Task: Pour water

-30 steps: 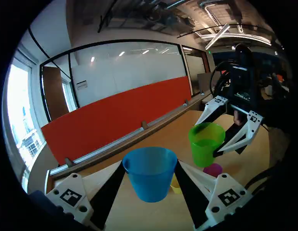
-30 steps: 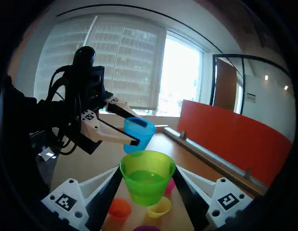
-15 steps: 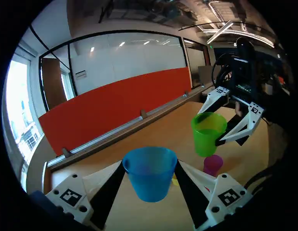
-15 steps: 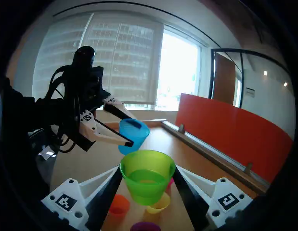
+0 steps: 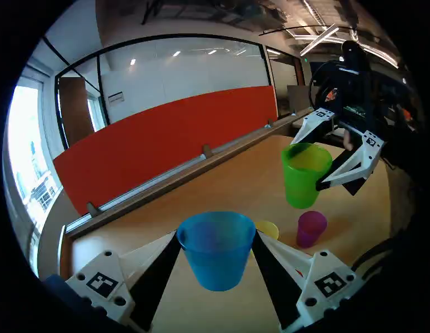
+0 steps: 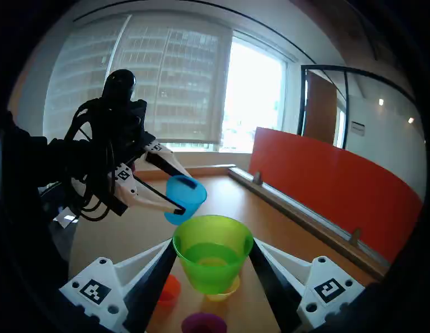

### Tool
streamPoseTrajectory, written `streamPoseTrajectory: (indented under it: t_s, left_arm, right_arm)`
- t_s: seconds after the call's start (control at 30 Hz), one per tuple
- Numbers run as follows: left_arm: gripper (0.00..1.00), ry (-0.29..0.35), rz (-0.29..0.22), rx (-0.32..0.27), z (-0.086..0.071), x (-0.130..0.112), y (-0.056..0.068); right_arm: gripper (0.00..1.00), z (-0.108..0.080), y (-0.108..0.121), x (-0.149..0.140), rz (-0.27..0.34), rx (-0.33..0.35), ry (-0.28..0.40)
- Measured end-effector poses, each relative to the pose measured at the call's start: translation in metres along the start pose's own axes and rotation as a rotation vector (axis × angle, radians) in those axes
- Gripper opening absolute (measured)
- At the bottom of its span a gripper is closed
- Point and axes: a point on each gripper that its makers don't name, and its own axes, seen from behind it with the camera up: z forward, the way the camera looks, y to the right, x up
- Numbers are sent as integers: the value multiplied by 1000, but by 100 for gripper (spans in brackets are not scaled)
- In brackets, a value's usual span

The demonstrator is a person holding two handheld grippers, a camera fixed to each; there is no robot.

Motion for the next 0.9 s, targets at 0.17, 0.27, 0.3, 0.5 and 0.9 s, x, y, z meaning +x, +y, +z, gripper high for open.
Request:
streamPoseTrajectory:
  t_s: [0.17,0.27,0.3,0.5,0.9]
  left_arm:
    - [87,-16,-12,-8,5,-13,3]
    - [87,-15,-19,-13,8,-18,6]
    - [87,-12,-22,-14,9,-20,7]
    - [87,6,-43,-29,14,-25,14]
    - [87,6,-78,-35,26,-46,19]
  right_arm:
    - [92,-5,6,-6,6,-14,-14]
    - [92,-8,10,-10,10,-25,-20]
    - [92,-10,11,-11,11,-29,-22]
    - [92,-17,16,-22,22,-44,-39]
    - [92,-29,28,-40,39,-77,-69]
